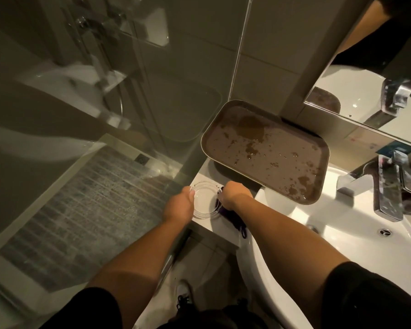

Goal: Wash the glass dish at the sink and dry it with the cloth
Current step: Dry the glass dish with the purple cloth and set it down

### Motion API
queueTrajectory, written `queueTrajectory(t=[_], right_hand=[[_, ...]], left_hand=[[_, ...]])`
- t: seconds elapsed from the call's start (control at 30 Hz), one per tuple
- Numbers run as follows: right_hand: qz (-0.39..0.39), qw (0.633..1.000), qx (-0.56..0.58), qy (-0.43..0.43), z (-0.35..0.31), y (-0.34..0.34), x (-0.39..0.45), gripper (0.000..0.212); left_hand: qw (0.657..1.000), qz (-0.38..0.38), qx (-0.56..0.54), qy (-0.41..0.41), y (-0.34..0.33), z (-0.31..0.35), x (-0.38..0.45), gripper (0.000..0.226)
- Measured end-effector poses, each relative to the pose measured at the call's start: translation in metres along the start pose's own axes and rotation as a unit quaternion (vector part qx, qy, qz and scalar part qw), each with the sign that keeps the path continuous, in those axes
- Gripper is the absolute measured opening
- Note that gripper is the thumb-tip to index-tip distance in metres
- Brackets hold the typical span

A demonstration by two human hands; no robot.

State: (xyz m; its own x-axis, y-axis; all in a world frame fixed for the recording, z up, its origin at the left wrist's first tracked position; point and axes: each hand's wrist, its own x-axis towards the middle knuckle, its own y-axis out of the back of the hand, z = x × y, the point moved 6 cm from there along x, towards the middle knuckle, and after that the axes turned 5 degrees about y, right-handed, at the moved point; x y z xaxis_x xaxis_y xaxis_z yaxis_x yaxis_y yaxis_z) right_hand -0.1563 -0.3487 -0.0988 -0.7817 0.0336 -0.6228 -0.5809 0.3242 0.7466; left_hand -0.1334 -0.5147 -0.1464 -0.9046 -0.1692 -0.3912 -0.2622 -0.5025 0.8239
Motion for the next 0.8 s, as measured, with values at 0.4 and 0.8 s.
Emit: queueTrajectory(t=[0.4, 0.8], right_hand=[[0.001, 1.0, 0.009, -0.013, -0.001, 0.002, -0.003, 0.027], [0.007, 0.999, 0.034, 0.003, 0.005, 0.02, -0.031, 0.023]], left_hand=[[0.999, -0.014, -0.029, -0.005, -0.003, -0.003, 0.002, 0.043], [0.998, -0.046, -0.029, -0.005, -0.004, -0.001, 0.004, 0.044]])
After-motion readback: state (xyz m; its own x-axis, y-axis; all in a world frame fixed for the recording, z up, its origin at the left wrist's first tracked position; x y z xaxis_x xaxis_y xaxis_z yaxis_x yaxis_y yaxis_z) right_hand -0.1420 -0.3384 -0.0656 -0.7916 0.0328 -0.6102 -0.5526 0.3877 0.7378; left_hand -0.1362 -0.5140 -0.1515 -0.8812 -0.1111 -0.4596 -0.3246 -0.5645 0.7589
